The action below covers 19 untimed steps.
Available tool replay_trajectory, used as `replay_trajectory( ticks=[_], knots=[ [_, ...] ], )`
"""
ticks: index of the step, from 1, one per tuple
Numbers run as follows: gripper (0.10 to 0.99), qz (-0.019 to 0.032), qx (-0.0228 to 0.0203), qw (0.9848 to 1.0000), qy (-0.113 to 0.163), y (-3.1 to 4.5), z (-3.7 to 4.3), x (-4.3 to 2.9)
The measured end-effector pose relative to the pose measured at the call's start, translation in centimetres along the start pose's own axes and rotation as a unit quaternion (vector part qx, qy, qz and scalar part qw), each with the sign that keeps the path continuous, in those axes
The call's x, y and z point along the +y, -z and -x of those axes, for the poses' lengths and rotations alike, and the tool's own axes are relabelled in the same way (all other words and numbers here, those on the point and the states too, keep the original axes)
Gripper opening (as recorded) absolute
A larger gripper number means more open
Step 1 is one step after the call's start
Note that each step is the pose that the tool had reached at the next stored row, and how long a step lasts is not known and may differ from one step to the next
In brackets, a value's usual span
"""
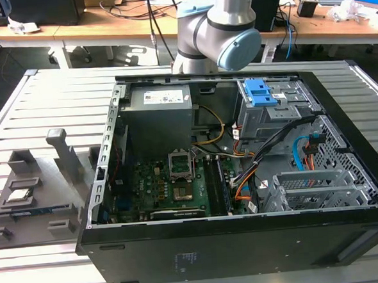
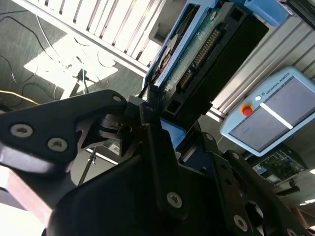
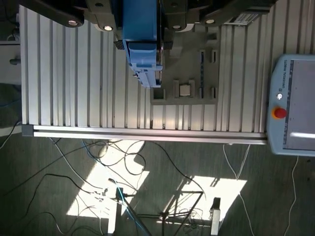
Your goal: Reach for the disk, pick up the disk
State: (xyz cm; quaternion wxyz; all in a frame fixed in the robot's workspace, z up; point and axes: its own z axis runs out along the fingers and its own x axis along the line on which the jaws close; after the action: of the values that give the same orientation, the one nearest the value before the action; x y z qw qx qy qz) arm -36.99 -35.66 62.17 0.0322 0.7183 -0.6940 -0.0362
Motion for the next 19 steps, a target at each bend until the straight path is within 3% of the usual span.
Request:
replay_trajectory(
  ticks=[6,19],
  knots=[
    [0.365,0.0001,0.0009,1.0,0.0,-0.09,0.52,-1.7],
    [0.365,0.0005,0.0011,1.0,0.0,-1.41,0.52,-2.48]
  ],
)
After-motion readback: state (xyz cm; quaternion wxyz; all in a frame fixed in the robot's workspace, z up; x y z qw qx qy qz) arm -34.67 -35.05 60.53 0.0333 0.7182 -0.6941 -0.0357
